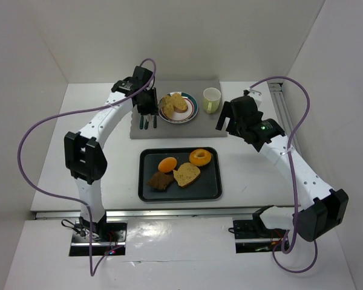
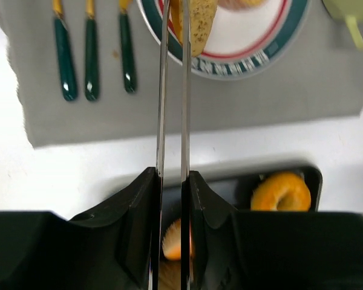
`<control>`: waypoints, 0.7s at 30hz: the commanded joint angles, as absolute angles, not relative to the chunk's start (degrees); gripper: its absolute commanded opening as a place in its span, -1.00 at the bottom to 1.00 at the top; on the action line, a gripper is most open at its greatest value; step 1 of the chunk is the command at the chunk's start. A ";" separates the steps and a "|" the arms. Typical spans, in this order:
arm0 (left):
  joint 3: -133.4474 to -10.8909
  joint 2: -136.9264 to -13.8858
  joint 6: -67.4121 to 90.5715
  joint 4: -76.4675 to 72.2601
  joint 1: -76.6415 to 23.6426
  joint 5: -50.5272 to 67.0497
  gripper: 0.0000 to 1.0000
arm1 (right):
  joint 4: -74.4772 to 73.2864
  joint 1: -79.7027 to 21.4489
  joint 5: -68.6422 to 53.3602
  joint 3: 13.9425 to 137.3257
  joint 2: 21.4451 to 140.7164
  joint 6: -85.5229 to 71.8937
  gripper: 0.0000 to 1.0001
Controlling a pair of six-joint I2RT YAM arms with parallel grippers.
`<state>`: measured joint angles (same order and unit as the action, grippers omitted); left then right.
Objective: Place the bread
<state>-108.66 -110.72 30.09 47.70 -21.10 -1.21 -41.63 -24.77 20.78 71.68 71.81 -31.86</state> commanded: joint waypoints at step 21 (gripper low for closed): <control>-108.56 -99.51 27.51 45.52 -23.27 -7.72 0.10 | -40.96 -24.61 19.07 71.81 71.98 -32.34 0.98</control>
